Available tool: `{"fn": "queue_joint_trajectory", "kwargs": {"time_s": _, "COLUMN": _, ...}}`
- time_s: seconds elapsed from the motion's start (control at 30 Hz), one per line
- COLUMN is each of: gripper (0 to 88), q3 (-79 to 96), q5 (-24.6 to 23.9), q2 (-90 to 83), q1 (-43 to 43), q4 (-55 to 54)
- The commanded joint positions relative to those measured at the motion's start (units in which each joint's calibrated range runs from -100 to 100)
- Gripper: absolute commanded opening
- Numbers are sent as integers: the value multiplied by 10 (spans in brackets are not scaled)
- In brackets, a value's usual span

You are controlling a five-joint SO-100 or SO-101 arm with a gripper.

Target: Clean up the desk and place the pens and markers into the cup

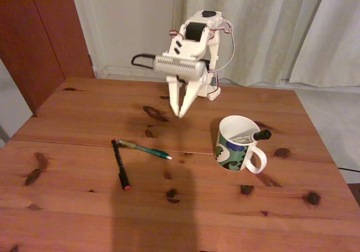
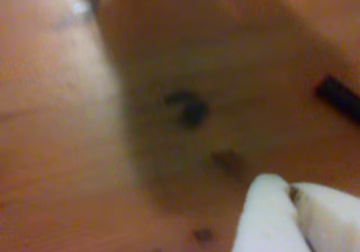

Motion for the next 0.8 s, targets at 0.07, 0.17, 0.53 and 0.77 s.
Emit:
{"fn": "queue_joint_trajectory", "kwargs": {"time_s": 0.07, "gripper": 7, "q3": 9, "q5": -104, "q2": -22, "q1": 42, "q4": -6}}
{"fn": "queue_joint_trajectory", "kwargs": {"time_s": 0.17, "gripper": 8, "q3": -23, "q5": -147, "q2": -19, "q1": 40, "q4": 3}}
{"fn": "queue_joint_trajectory", "kwargs": {"time_s": 0.53, "gripper": 8, "q3": -12, "q5": -282, "q2": 18, "q1": 58, "q4": 35}}
{"fn": "queue_joint_trajectory", "kwargs": {"time_s": 0.77, "gripper": 8, "q3": -13, "q5": -350, "q2": 54, "q1": 58, "q4": 35}}
